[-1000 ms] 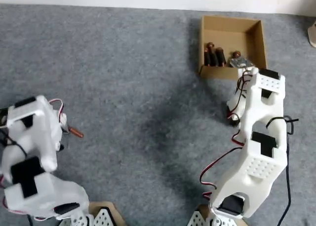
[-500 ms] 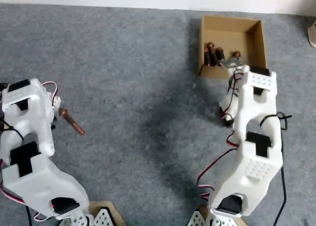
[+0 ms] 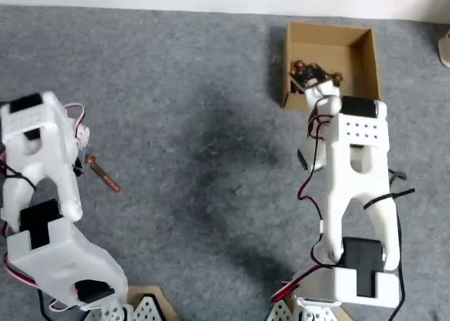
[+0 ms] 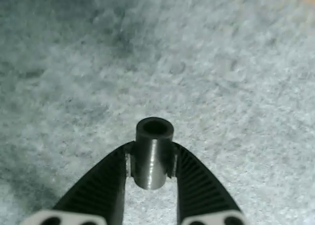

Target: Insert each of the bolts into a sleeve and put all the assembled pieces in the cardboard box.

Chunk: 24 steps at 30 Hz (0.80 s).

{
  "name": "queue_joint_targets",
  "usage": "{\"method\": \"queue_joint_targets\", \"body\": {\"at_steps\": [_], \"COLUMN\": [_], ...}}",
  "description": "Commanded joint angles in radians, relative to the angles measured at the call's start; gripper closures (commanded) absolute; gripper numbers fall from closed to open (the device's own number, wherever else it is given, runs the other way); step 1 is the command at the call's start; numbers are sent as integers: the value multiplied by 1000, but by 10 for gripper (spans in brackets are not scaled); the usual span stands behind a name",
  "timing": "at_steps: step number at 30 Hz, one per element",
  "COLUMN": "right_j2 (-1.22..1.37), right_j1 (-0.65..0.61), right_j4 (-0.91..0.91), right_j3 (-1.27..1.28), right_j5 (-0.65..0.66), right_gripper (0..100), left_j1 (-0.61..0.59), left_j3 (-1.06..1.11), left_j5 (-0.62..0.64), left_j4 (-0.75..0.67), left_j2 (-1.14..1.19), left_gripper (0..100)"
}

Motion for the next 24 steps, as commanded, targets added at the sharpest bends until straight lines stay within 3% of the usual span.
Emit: {"method": "queue_joint_targets", "body": {"at_steps": [1, 11, 14, 24], "right_j2": [-58, -65, -65, -65], "right_j1": [-7, -4, -4, -4], "right_j4": [-5, 4, 4, 5], "right_j3": [-2, -2, -2, -2], "right_j5": [-8, -8, -8, -8], "right_gripper": [994, 994, 994, 994], "left_j1": [42, 74, 87, 88], "left_j3": [-139, -139, -104, 88], "left_j5": [-40, -384, -402, -393], "left_j4": [124, 189, 178, -68], "left_j2": [-1, 4, 4, 4], "left_gripper": [951, 902, 878, 870]}}
